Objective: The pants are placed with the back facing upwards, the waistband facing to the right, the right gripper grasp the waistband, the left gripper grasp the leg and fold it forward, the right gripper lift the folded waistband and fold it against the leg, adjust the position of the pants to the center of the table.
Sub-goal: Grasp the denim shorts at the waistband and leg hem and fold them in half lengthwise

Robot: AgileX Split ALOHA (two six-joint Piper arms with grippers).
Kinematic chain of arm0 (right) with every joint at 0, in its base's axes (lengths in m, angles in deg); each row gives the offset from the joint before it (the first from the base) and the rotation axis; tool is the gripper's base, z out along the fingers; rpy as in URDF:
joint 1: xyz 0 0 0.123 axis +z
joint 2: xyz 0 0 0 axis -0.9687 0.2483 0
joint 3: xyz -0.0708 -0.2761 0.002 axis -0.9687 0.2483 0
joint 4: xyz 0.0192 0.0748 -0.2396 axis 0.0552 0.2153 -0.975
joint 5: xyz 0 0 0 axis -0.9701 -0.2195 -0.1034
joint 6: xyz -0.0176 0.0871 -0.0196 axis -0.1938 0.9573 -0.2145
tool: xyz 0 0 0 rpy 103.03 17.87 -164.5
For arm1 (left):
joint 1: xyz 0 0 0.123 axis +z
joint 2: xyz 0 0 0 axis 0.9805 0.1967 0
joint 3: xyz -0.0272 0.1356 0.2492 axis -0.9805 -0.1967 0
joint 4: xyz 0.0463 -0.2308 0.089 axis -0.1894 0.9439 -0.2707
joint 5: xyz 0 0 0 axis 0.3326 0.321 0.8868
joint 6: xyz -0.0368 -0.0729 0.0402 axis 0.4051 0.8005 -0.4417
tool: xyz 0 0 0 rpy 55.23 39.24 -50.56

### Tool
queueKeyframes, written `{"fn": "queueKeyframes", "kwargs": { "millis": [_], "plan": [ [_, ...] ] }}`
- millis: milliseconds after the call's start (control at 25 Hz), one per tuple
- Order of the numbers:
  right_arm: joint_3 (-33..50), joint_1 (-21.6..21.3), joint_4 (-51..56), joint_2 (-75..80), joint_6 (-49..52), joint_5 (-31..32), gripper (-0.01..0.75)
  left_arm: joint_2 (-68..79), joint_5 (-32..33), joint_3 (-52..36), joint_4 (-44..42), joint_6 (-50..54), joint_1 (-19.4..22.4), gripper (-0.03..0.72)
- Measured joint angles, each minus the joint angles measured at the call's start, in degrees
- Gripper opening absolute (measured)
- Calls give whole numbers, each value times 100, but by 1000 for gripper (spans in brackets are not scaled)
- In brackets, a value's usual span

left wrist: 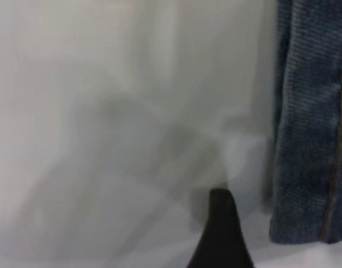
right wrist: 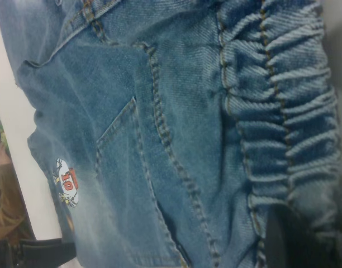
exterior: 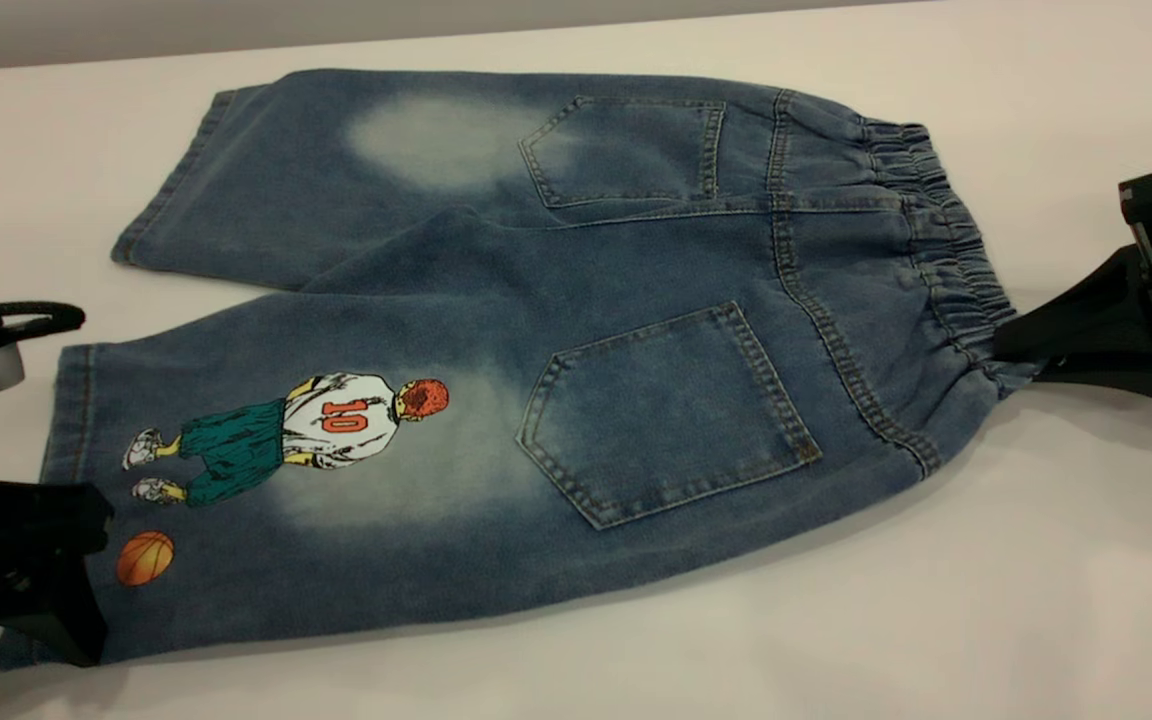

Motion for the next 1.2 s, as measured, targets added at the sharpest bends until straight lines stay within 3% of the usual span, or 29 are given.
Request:
{"fn": "queueKeyframes", "kwargs": {
  "millis": [120, 240, 480, 600, 840, 1200],
  "plan": [
    [0, 0, 0, 0, 0, 0, 28, 43, -80, 0, 5, 11, 0, 484],
    [0, 0, -6, 0, 0, 0, 28, 42, -336, 0, 25, 11, 0, 414],
    [0, 0, -16, 0, 0, 45, 28, 54, -575, 0, 25, -1, 0, 176],
    [0, 0, -16, 0, 0, 63, 28, 59, -555, 6, 44, 0, 0, 101],
    [0, 0, -16, 0, 0, 188, 28, 59, -535, 39, 32, 3, 0, 92],
    [0, 0, -35, -288, -21, 253, 28, -600, 53, 164, -3, -164, 4, 88]
  ]
}}
